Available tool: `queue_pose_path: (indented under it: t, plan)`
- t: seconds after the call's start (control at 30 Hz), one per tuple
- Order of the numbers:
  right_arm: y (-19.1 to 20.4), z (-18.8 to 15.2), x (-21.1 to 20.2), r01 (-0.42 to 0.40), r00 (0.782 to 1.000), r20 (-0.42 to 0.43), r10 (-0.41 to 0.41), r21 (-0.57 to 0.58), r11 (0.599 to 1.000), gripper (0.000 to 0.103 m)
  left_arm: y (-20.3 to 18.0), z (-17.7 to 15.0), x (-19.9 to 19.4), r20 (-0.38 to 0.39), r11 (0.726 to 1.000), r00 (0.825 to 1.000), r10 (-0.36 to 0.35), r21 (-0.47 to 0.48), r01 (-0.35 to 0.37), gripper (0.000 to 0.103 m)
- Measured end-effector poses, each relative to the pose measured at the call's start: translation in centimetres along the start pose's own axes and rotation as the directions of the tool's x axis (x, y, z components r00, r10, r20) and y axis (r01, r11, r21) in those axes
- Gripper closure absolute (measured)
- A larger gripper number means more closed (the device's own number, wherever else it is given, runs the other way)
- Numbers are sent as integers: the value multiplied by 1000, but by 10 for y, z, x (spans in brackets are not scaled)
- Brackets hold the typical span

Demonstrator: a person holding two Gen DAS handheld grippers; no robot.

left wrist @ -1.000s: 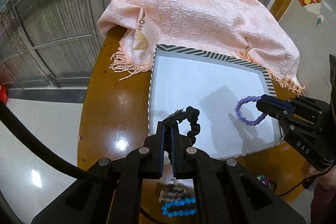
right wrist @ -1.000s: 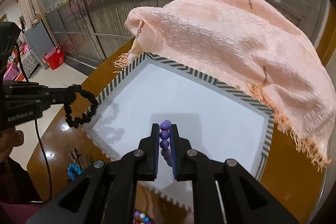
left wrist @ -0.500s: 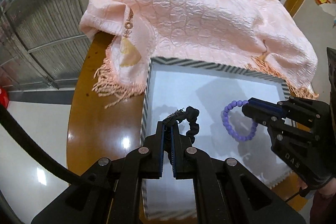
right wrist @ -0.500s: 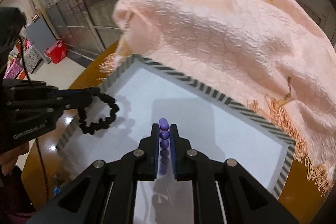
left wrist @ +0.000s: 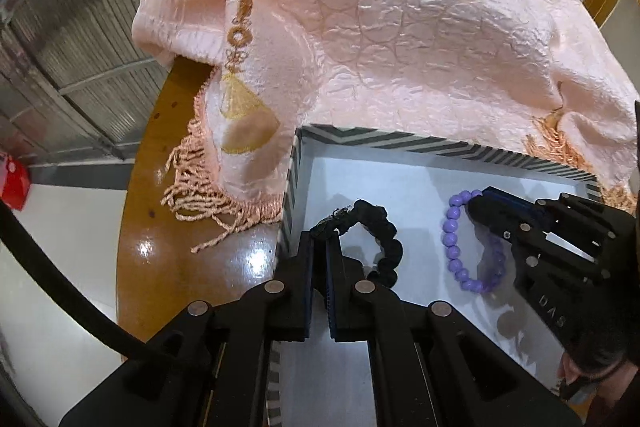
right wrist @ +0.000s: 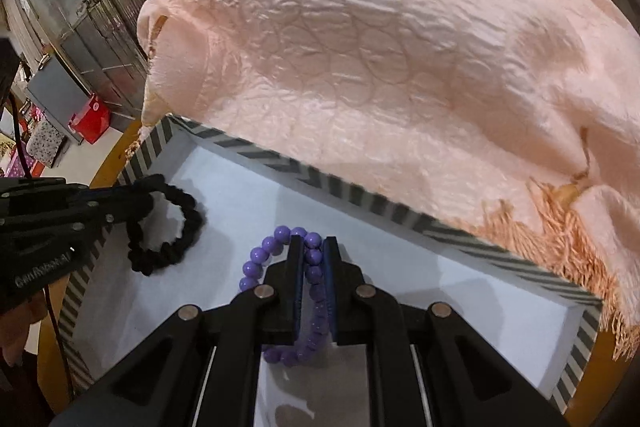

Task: Organize jewelry
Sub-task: 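Carry both bracelets into the tray and open both tools to release them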

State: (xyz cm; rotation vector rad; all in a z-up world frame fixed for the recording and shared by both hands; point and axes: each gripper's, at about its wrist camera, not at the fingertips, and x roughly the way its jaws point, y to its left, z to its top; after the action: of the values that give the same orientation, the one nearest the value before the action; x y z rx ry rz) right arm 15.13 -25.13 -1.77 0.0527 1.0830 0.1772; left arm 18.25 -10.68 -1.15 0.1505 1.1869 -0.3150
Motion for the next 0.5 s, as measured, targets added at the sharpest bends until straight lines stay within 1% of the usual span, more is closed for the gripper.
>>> queue_pose_path:
  t: [0.07,0.13,0.17,0.2,0.23,0.27,0.3,0.5]
  plan:
    - [4,2,1,18,1000,6,-18,0,1000,94,-1,-1,0,5,1000,1000,3,-6,-3,103]
    - [6,2,-1,36,999,17,-36,-1,999,90,-2,-1,-2,15,1000,1000,-7,-10,7,101]
    - [6,1,-3,42,999,21,-42,-3,999,82,-2,-2,-4,19,1000,1000,-18,-13,19,99]
    - [6,0,-5,48,999,22,-48,-4,999,74,-2,-2,-6,22,999,999,-31,-15,32,93]
    - [6,-1,-8,53,998,22,-53,-1,999,71,-5,-1,-7,24,999,999,-35,-14,35,87]
    - [5,-2,-10,55,998,23,-55,3,999,69,-5,-2,-9,28,999,999,-32,-12,33,84]
    - [3,-4,-15,55,998,25,-55,9,998,69,-5,-2,-11,33,999,999,-32,-13,32,82]
    - [2,-18,-37,56,998,29,-56,14,998,69,-5,-11,-29,58,1000,998,-26,-12,27,82]
